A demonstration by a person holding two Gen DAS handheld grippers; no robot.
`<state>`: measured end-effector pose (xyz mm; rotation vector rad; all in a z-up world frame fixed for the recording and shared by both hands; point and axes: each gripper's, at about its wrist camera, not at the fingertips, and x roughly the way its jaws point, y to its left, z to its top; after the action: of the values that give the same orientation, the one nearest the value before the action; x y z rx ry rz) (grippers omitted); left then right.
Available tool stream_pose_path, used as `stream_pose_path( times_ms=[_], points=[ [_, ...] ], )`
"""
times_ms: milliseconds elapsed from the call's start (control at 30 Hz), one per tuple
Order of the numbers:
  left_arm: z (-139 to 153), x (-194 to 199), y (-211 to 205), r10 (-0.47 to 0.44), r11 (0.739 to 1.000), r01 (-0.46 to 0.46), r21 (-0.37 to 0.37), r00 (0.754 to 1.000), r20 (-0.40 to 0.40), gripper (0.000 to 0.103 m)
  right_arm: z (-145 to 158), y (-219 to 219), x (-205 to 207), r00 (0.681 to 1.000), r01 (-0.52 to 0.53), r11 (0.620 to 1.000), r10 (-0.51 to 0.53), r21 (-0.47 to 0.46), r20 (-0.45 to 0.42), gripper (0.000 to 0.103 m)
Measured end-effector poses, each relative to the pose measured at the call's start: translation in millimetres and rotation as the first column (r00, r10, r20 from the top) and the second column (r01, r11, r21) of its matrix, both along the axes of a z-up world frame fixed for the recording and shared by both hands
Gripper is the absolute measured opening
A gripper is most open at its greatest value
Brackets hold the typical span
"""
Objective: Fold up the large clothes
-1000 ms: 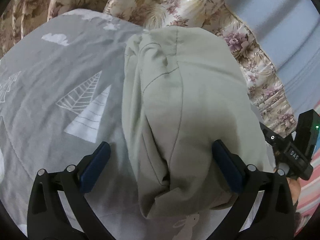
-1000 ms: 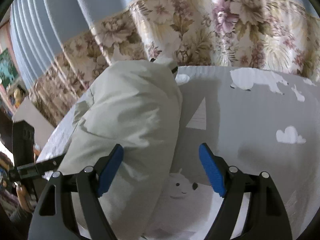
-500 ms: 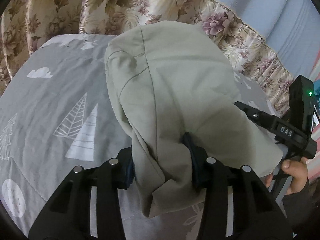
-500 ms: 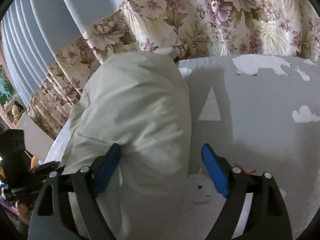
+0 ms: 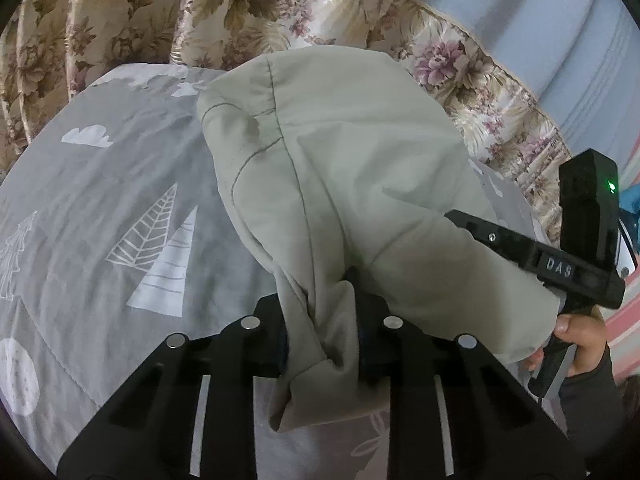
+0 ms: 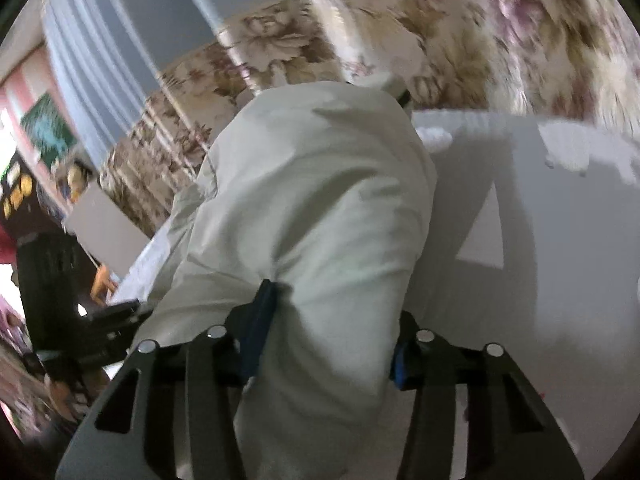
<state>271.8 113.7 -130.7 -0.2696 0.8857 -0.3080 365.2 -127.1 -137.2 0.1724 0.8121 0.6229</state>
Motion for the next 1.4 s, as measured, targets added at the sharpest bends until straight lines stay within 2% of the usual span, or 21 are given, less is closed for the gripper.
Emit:
stream_pose_path(
  times_ms=[133,367,667,800,1033,1167,1300,1367,1400],
  points=[
    [5.7,-4.0,-11.6,0.014,0.997,-0.016,0.079,0.999,0.031,0.020,4.4,-1.7,-2.2,0.999,-0.016,1.000,0.016,-0.004,0.036,0.044],
    [8.8,-2.1,-17.5,0.005,0.992,-0.009,0.122,0.999,0.032,0.020,1.0,-5.2,4.0,1.000,-0.024,1.000,0.024,0.011,0.015,0.044],
    [19.9,-2.0,-24.0,-0.004,0.989,-0.002,0.149,0.999,0.042,0.018,25.3,-8.7,-17.5,0.993,-0.019,1.000,0.020,-0.012,0.117,0.035],
    [36.1,-8.1,-48.4,-0.038,0.986,0.026,0.168,0.997,0.071,0.017,50.7,-35.1,-34.9,0.984,0.010,1.000,-0.010,-0.001,0.178,0.033],
    [74.7,-32.3,-123.1,-0.122,0.985,0.099,0.144,0.980,0.155,0.017,84.8,-120.8,-66.9,0.972,0.095,0.995,-0.090,-0.013,0.215,0.033],
    [66.8,-41.4,-175.9,-0.184,0.973,0.160,0.167,0.973,0.141,0.017,74.7,-169.4,-75.3,0.976,0.140,0.986,-0.121,-0.093,0.181,0.033],
    [30.9,-35.3,-214.2,-0.218,0.959,0.197,0.204,0.972,0.084,0.019,31.0,-200.8,-62.3,0.984,0.154,0.967,-0.132,-0.204,0.116,0.033],
    [11.1,-34.1,-224.7,-0.217,0.953,0.195,0.233,0.974,0.070,0.022,11.7,-212.1,-60.0,0.987,0.136,0.968,-0.113,-0.212,0.117,0.035],
    [8.7,-35.3,-224.8,-0.214,0.953,0.190,0.237,0.973,0.083,0.028,9.4,-216.4,-60.9,0.987,0.127,0.972,-0.104,-0.198,0.122,0.035]
  ],
)
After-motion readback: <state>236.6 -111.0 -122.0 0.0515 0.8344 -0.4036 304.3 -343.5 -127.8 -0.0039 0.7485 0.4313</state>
